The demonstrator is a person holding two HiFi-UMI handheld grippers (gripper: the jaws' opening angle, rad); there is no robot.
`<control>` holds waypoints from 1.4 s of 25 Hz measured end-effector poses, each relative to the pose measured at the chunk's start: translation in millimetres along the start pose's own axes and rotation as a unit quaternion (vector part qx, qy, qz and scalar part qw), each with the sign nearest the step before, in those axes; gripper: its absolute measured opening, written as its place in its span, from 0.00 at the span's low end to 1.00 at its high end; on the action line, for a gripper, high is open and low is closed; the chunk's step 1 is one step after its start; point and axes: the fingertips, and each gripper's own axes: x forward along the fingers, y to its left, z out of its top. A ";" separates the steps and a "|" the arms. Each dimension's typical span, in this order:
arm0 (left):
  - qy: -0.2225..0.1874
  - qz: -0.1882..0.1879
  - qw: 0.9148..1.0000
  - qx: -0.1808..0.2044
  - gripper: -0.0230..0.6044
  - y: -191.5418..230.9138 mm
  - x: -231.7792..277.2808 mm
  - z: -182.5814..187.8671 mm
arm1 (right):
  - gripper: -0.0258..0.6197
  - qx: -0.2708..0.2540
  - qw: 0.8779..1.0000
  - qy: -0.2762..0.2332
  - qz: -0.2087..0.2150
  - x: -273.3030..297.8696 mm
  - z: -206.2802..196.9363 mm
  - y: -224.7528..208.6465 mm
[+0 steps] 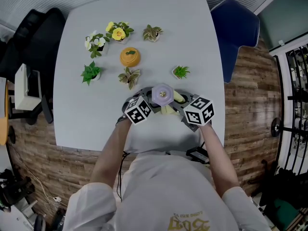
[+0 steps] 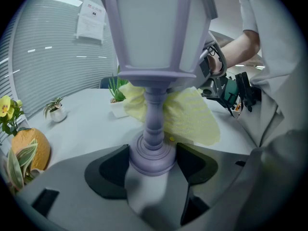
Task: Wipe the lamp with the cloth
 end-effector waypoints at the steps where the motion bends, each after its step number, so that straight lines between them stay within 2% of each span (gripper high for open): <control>1: 0.000 0.000 1.000 0.000 0.52 0.1 0.0 -0.1 | 0.09 -0.004 1.000 0.000 0.001 -0.6 0.0 1.0; 13: 0.000 0.000 1.000 0.001 0.52 0.2 -0.1 0.1 | 0.09 -0.038 0.999 -0.001 0.026 -10.6 -1.3 14.6; 25: 0.000 0.000 1.000 0.000 0.52 0.2 -0.3 0.6 | 0.09 -0.072 0.995 0.000 0.069 -15.9 -4.4 33.3; 35: 0.000 0.000 1.000 0.000 0.52 0.4 -0.4 0.2 | 0.09 -0.084 0.994 0.026 0.071 0.0 -7.4 32.1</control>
